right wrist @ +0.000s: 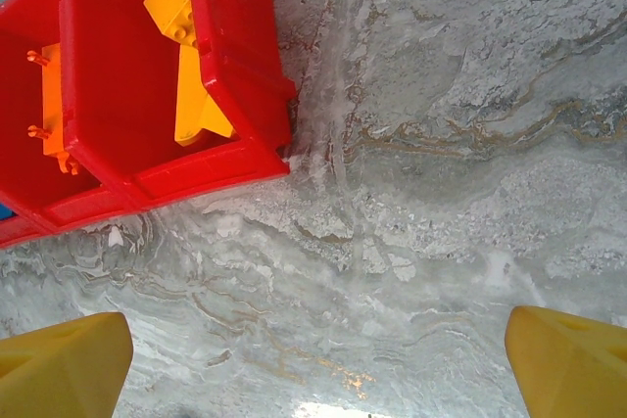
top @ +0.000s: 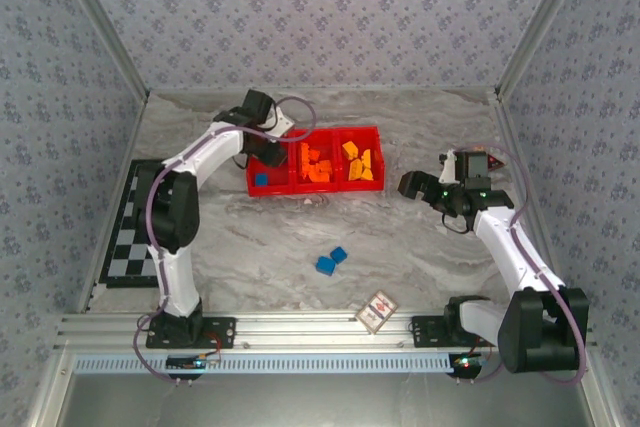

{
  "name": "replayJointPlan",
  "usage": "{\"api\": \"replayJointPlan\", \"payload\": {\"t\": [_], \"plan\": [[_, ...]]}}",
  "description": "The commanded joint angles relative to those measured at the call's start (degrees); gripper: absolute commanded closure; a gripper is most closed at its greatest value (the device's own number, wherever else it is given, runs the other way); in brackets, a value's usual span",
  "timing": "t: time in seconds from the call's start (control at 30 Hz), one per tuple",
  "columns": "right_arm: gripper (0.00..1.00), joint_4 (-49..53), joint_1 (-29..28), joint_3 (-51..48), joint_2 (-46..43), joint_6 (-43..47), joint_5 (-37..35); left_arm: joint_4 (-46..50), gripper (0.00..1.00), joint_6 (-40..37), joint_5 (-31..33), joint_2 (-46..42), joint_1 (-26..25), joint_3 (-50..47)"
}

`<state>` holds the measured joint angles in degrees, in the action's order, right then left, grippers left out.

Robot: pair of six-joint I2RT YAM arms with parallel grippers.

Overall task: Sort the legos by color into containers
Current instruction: Place the lego in the container.

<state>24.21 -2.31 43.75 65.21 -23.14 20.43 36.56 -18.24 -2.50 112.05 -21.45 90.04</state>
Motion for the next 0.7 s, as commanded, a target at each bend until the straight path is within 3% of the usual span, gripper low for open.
{"api": "replayJointPlan", "payload": {"t": [0.0,0.07,0.1,0.13,0.17,0.2,0.53,0.67], "plan": [[0.00,1.11,0.44,0.00,-1.23,0.14,0.04,0.68,0.47,0.47,-1.01,-0.09,1.21,0.36],[0.00,1.26,0.44,0.13,-1.31,0.24,0.06,-0.56,0.40,0.82,-0.77,-1.20,1.41,-0.90],[0.00,1.33,0.44,0.15,-1.32,0.28,0.01,-1.12,0.30,0.84,-0.39,-2.08,1.50,-1.53],[0.00,1.38,0.46,0.19,-1.23,0.28,-0.03,-1.54,0.27,0.79,-0.14,-3.22,1.50,-2.30],[0.01,1.37,0.39,0.20,-1.23,0.28,-0.03,-2.10,0.05,0.60,-0.07,-4.32,1.57,-3.10],[0.00,1.29,0.41,0.19,-1.14,0.28,-0.12,-3.39,0.00,0.72,0.63,-6.05,1.53,-4.41],[0.00,1.03,0.22,0.37,-0.31,0.24,-0.38,-23.58,0.00,10.21,7.06,-34.46,1.71,-26.73],[0.00,0.77,-0.58,0.54,0.00,0.37,-0.81,-22.75,0.00,12.20,6.31,-41.30,2.86,-30.61]]}}
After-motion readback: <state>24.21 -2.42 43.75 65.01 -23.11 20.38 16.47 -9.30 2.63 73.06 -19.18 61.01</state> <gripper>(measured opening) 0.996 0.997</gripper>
